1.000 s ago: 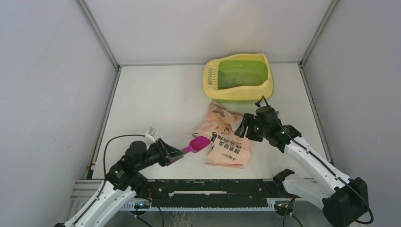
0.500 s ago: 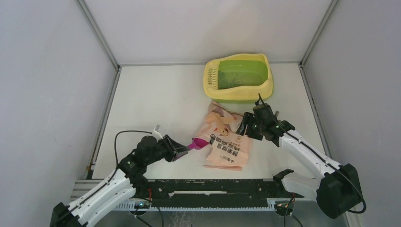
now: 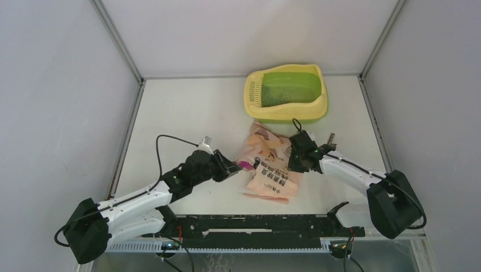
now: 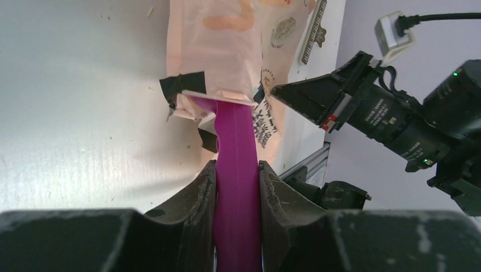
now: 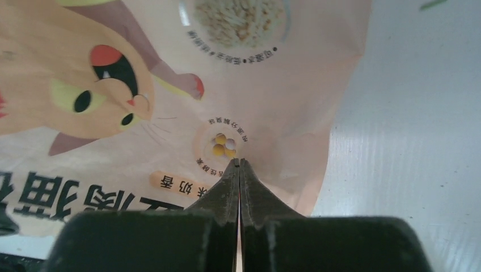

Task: Fill the litter box with clean litter
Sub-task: 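Scoop the cat litter from the cat litter bag.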

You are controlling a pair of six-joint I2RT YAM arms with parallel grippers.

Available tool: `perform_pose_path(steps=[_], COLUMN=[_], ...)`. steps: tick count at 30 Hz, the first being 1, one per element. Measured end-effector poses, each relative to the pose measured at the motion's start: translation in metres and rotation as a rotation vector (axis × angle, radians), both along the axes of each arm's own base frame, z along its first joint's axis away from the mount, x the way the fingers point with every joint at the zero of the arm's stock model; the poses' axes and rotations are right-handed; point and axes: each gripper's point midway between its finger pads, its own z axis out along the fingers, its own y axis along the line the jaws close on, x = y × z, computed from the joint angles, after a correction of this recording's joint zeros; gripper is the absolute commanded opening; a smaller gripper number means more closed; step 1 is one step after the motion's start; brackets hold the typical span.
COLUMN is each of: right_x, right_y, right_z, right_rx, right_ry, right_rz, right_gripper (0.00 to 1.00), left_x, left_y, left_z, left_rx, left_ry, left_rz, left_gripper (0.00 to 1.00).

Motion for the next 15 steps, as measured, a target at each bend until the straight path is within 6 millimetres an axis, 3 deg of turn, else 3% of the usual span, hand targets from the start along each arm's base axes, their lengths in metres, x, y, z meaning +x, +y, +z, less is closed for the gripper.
perform_pose_path(steps=[6, 15], right_x=[-0.010, 0.001], right_y=[0.002, 0.026], right_z=[-0.034, -0.035], right_rx=[-0.027, 0.022], right_ry=[0.080, 0.027], right_rz=[0.003, 0.040], right_gripper=[0.00, 0.00], left_x=[0.003, 0.026], left_y=[-0.010, -0.033], left_z=[-0.019, -0.028], left_rx=[0.049, 0.015], left_ry=[0.004, -0.051], left_rz=[-0.009, 0.008], left_gripper=[0.00, 0.00])
